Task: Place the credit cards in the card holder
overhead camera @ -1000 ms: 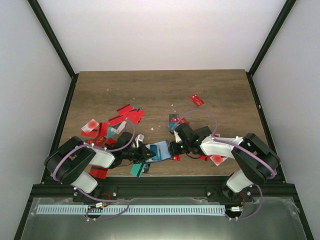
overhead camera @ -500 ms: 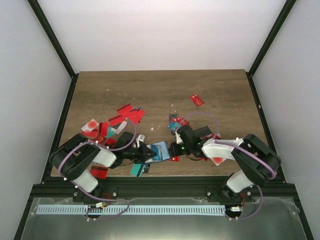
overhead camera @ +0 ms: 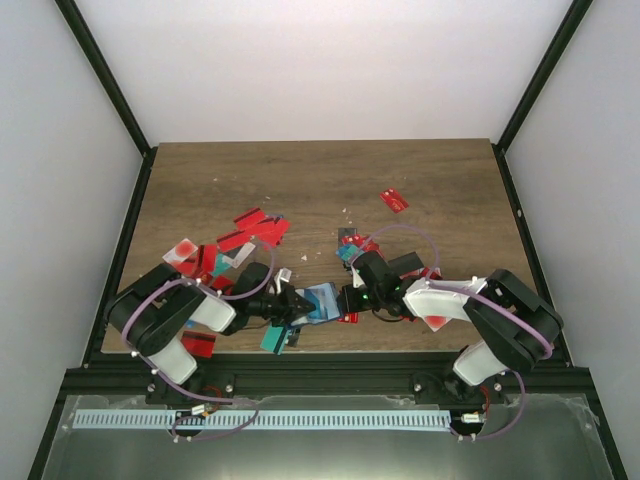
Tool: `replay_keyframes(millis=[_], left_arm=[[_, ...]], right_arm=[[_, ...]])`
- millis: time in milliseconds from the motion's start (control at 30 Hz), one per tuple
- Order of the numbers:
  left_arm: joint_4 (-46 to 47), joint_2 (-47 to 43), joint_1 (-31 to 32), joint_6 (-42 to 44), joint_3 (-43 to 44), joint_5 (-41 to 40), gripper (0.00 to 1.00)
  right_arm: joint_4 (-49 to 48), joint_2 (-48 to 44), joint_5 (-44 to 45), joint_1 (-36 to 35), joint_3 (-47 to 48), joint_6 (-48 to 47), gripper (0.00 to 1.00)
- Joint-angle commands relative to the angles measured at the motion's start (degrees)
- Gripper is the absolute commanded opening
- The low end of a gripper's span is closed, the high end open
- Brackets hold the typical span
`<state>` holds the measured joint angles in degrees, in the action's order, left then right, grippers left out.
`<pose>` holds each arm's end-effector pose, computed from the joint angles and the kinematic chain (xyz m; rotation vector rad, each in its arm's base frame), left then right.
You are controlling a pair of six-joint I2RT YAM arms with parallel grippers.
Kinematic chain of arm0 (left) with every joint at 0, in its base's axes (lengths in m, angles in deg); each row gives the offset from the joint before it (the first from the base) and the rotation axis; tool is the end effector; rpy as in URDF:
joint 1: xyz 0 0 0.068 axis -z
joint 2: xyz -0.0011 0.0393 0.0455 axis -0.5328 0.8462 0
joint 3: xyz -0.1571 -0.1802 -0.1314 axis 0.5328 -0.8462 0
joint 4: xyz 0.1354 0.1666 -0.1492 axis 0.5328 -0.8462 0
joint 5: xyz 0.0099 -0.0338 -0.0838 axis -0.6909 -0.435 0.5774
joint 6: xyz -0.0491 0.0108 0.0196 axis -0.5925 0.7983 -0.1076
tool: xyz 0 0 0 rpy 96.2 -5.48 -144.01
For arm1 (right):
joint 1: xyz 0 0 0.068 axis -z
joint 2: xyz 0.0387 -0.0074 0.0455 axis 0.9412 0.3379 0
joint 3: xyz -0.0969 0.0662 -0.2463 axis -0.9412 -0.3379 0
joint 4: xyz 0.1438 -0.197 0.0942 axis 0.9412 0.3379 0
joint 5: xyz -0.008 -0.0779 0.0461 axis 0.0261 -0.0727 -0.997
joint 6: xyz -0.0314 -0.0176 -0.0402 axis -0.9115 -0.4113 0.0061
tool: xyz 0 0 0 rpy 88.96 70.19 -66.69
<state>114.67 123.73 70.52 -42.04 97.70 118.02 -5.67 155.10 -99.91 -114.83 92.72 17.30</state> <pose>0.1737 -0.1636 0.0921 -0.3577 2.6493 -1.5726 0.1795 0.1894 0.1275 -0.3899 2.6322 0.8305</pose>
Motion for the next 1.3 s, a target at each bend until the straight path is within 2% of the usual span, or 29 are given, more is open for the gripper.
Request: replay_keyframes(millis=[0,333,433,767,1033,1267], left_arm=[[0.03,2.71,1.66,-1.87,2.11,-4.79,0.04],[2.94,6.33,3.76,-4.06,3.86,-5.58,0.04],[2.52,5.36,3.94,-4.04,2.93,-6.16,0.07],[-9.26,-2.63,4.28,0.81,2.39,-9.23,0.38],[-22.78,-9.41,4.36,6.15,3.30,-10.32,0.57],[-33.49,-13.99,4.33,12.28,5.15,-10.04,0.80]], right_arm=[[0.01,0.48,-8.39,-4.11,-0.10,1.50,0.01],[0.00,0.79,-7.86,-4.47,-0.06,1.86,0.01],[1.07,0.39,-6.68,-4.47,0.21,1.75,0.01],[3.89,-0.67,-3.06,-4.47,1.22,1.94,0.01],[4.42,-0.76,-2.06,-4.42,1.45,2.37,0.01],[4.49,-0.68,-1.37,-4.45,2.41,2.02,0.01]])
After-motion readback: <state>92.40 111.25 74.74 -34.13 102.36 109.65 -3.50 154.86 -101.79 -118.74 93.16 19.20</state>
